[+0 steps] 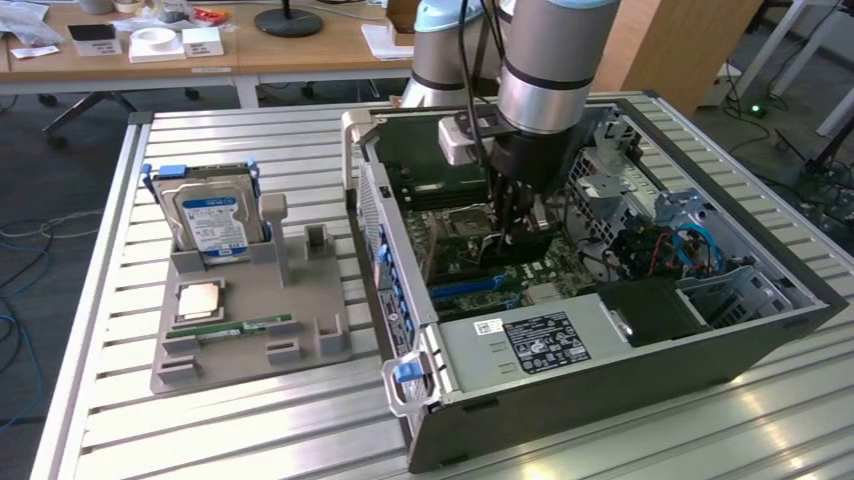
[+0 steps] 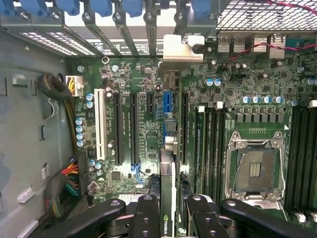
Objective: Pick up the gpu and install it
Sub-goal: 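Insert the gpu into the slot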
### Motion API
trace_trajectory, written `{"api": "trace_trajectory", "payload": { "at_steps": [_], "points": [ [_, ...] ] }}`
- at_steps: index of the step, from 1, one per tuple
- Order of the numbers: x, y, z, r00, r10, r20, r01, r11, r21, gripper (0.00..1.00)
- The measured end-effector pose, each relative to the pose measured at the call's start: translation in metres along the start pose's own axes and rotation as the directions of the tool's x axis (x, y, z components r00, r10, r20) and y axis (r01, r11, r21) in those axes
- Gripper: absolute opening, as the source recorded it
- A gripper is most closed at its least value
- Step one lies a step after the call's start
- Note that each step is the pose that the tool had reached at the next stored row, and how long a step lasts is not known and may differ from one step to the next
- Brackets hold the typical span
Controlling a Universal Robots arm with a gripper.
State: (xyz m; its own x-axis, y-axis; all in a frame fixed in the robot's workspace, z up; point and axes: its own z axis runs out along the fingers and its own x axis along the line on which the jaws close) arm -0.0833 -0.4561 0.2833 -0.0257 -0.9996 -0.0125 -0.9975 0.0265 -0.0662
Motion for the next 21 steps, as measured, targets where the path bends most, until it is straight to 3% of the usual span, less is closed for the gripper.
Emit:
{"api": "trace_trajectory", "payload": {
  "at_steps": [15,21],
  "points": [
    [0.0027,0.0016,0.0072,1.0,0.0,-0.0002,0.0,1.0,-0.0001,0.26],
    [0.0028,0.007,0.0078,1.0,0.0,0.0,0.0,1.0,0.0006,0.26]
  ]
}}
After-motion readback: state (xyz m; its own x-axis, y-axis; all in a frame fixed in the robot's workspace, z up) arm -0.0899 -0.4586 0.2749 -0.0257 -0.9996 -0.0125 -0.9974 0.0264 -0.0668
